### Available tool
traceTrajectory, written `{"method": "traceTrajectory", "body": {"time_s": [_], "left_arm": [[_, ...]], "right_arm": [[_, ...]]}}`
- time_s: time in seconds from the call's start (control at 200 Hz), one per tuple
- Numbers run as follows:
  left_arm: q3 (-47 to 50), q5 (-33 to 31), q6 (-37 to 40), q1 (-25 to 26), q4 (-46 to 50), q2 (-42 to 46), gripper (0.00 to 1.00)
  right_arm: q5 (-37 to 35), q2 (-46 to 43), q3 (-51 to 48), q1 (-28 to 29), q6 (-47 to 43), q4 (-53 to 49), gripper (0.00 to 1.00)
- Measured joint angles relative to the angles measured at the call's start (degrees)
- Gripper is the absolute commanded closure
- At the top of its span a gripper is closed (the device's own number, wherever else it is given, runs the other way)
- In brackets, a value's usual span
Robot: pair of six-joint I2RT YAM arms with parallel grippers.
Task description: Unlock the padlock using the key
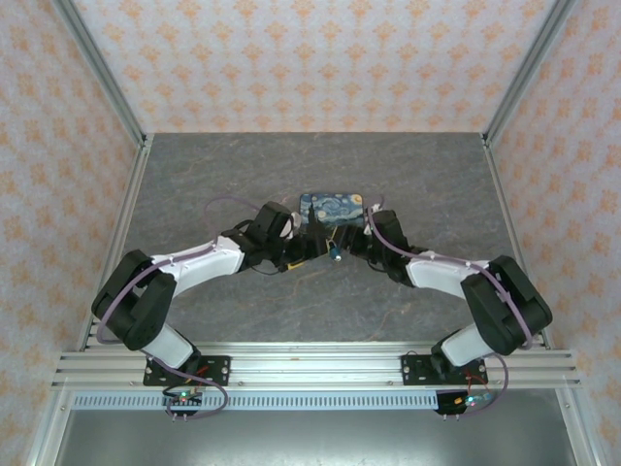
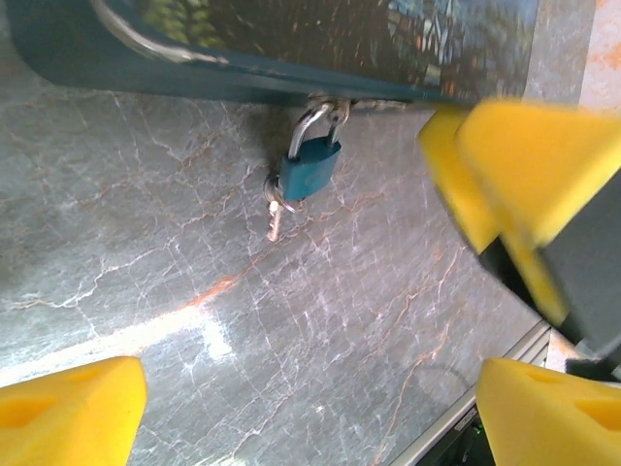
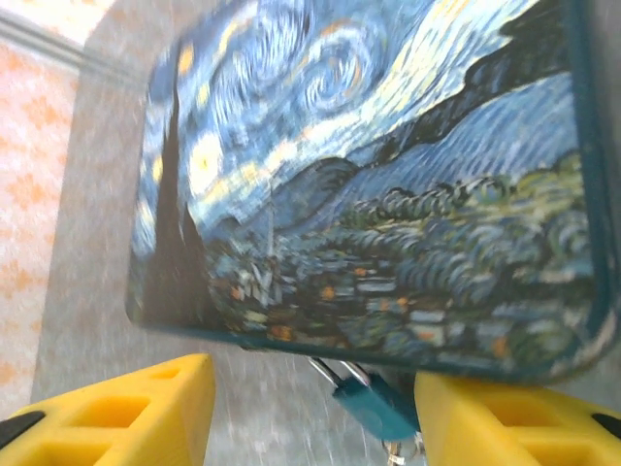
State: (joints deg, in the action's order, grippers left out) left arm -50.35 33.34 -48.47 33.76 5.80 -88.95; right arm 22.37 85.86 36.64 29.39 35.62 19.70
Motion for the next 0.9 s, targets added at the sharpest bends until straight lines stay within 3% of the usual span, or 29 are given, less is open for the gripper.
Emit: {"method": "traceTrajectory", "body": {"time_s": [0.175, 0.515, 0.901], "left_arm": [[-2.23, -2.23, -0.02, -0.15, 1.31, -0.02, 0.10], [-4.26, -3.85, 0.15, -3.10, 2.29, -0.04, 0.09], [-5.75, -3.87, 0.42, -3.78, 2.58, -0.61, 0.09]], "right_arm": [[2.23, 3.30, 5.92, -3.08, -1.86, -0.37, 0.46], [4.46, 3.17, -0.57, -3.06, -4.44, -0.44, 0.48], [4.50, 8.72, 2.10, -1.90, -9.75, -2.45, 0.50]]}}
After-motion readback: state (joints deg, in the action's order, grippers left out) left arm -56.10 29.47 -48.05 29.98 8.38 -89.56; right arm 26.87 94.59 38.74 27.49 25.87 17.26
